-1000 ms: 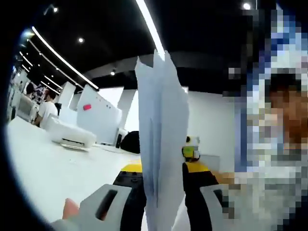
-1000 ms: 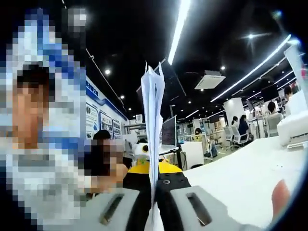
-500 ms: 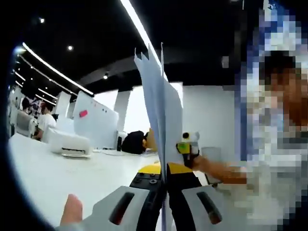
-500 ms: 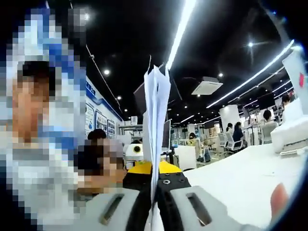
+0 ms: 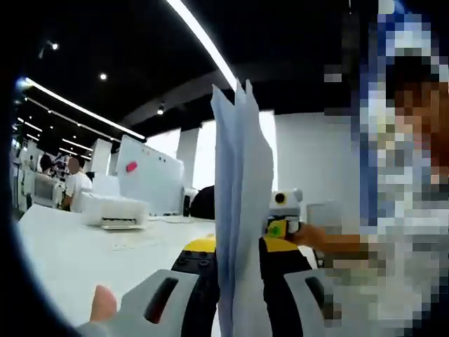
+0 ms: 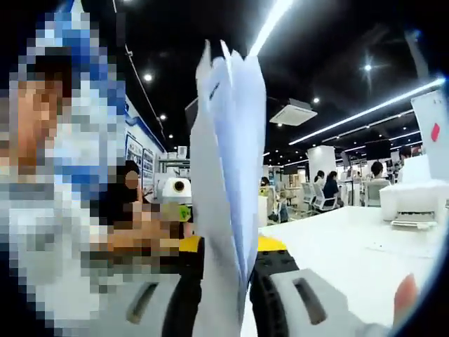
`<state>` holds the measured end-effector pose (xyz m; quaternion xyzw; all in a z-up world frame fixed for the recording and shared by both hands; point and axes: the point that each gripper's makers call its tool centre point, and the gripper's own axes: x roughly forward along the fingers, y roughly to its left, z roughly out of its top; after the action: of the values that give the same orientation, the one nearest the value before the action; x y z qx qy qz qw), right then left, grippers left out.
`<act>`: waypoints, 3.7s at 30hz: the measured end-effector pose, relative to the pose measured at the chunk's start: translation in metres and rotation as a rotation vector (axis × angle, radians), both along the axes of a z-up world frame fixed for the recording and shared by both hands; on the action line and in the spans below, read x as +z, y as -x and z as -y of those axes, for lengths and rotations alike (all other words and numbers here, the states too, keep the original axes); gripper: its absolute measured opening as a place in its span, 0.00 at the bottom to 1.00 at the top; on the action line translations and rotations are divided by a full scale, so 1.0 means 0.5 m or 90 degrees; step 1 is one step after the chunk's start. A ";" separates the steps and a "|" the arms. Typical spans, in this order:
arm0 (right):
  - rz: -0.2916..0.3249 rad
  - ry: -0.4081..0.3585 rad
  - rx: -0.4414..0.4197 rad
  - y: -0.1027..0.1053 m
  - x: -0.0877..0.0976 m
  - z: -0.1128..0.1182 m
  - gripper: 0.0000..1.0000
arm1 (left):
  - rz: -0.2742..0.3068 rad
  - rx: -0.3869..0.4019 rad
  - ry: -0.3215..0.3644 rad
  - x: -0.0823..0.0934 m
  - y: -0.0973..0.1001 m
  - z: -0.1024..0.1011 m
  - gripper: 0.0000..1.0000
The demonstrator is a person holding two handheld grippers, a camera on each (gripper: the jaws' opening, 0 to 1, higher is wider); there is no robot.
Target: Organize the stack of printing papers by aligning and flattening the scattered papers on the table
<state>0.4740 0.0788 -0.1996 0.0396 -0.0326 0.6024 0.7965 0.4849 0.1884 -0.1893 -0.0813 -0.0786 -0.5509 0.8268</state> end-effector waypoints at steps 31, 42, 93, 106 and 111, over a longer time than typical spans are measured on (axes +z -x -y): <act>0.024 0.005 0.052 0.030 0.006 -0.019 0.35 | 0.058 -0.079 0.002 0.007 0.059 0.040 0.06; 0.031 0.039 0.105 0.076 -0.012 -0.035 0.00 | 0.043 -0.055 0.000 0.001 0.053 0.032 0.24; 0.037 0.028 -0.068 0.060 0.008 0.023 0.51 | 0.068 0.076 -0.035 0.009 0.053 0.038 0.31; -0.014 0.078 -0.282 0.035 -0.034 0.082 0.58 | 0.087 0.103 -0.054 0.017 0.067 0.054 0.31; 0.024 0.118 -0.336 0.060 -0.046 0.077 0.61 | 0.093 0.094 -0.051 0.029 0.074 0.061 0.31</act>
<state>0.4440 0.0403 -0.2224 -0.0542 -0.0012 0.3749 0.9255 0.4479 0.1580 -0.1747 -0.0018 -0.1220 -0.4957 0.8599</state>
